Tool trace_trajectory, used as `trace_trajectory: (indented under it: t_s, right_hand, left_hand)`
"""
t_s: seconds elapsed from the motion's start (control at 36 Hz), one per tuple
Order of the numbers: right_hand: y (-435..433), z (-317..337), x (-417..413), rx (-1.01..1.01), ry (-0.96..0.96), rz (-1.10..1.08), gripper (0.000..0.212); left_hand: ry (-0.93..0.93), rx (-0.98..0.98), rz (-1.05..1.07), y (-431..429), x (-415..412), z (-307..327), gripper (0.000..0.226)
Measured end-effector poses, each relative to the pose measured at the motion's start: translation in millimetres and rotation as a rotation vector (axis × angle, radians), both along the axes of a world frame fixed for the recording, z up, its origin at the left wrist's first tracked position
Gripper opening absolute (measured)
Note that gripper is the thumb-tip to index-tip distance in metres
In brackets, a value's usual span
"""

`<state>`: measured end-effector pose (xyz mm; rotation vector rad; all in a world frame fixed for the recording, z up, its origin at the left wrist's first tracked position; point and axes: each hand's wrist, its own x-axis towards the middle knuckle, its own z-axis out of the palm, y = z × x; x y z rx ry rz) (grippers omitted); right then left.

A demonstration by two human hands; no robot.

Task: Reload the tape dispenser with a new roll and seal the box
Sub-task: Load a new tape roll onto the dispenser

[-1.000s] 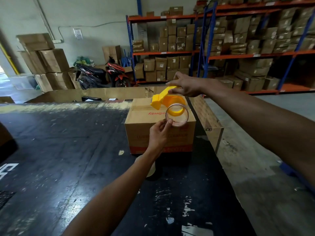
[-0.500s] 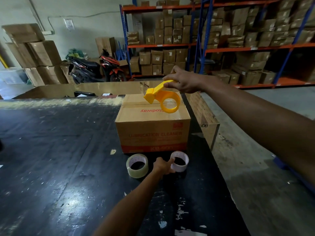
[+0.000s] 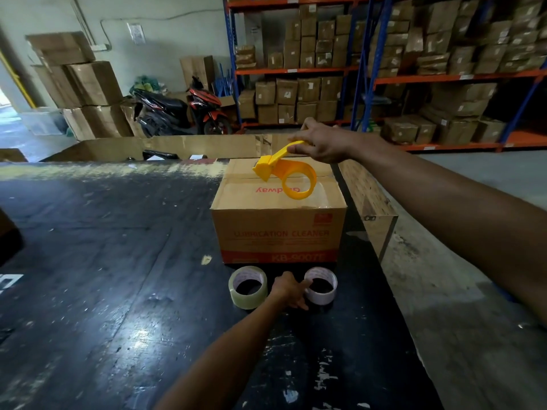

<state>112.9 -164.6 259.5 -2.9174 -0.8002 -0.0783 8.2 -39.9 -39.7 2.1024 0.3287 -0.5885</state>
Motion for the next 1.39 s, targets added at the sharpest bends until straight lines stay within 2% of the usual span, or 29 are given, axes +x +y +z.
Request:
trace_trajectory:
  t_s: [0.06,0.14,0.19,0.31,0.33,0.39,0.47,0.53,0.58,0.64,0.72,0.81,0.92,1.11,1.28,1.39]
  right_hand:
    - [3.8,0.8,-1.0,-0.013,-0.016,0.009,0.058]
    - [7.5,1.4,-4.3,-0.005,-0.014,0.016,0.056]
    - [9.1,0.2,-5.5,-0.018,-0.014,0.022,0.052]
    - [14.5,0.8,-9.0,-0.05,-0.023,0.04,0.046]
    - [16.1,1.6,-9.8,-0.055,-0.029,0.04,0.047]
    - [18.7,4.1,-11.7,-0.067,-0.034,0.036,0.05]
    - [22.1,7.4,-15.4,-0.068,-0.03,0.036,0.051]
    - [26.3,10.5,-19.2,-0.069,-0.036,0.039,0.051]
    - [29.7,13.7,-23.4,-0.068,-0.044,0.038,0.05]
    - [32.1,16.3,-27.3,-0.064,-0.053,0.032,0.05]
    - [35.2,19.6,-33.6,-0.066,-0.058,0.025,0.049]
    - [38.3,21.9,-38.3,-0.07,-0.058,0.022,0.049]
    - [39.5,20.5,-38.3,-0.072,-0.045,-0.004,0.05]
    - [42.8,18.0,-39.6,-0.06,-0.012,-0.035,0.052]
    - [42.1,19.1,-49.8,-0.003,0.029,-0.054,0.052]
    - [40.9,21.9,-60.7,0.059,0.077,-0.057,0.054]
  left_hand:
    - [-0.077,0.043,-0.024,6.3,-4.2,4.1,0.048]
    - [-0.367,0.181,-0.092,22.0,-14.4,17.5,0.046]
    - [-0.517,0.209,-0.181,36.7,-18.7,27.3,0.038]
    - [-0.641,0.333,-0.361,80.0,-14.8,33.4,0.017]
    - [-0.67,0.396,-0.365,92.0,-13.1,32.4,0.024]
    - [-0.669,0.523,-0.346,114.2,-11.4,31.5,0.059]
    - [-0.455,0.607,-0.38,140.2,-12.6,31.1,0.105]
    - [-0.269,0.575,-0.424,151.2,-14.3,30.2,0.122]
    - [-0.179,0.51,-0.415,156.6,-16.4,25.3,0.134]
    - [-0.191,0.482,-0.368,157.0,-19.1,18.7,0.134]
    - [-0.248,0.404,-0.289,156.0,-24.8,10.4,0.123]
    - [-0.346,0.307,-0.243,156.8,-31.1,5.0,0.112]
    - [-0.56,0.122,-0.173,145.4,-38.3,15.0,0.109]
    - [-1.024,-0.142,-0.001,96.5,-42.9,92.8,0.107]
    - [-1.186,-0.199,0.252,56.2,-43.9,138.7,0.111]
    - [-1.212,-0.163,0.353,41.8,-39.9,150.5,0.111]
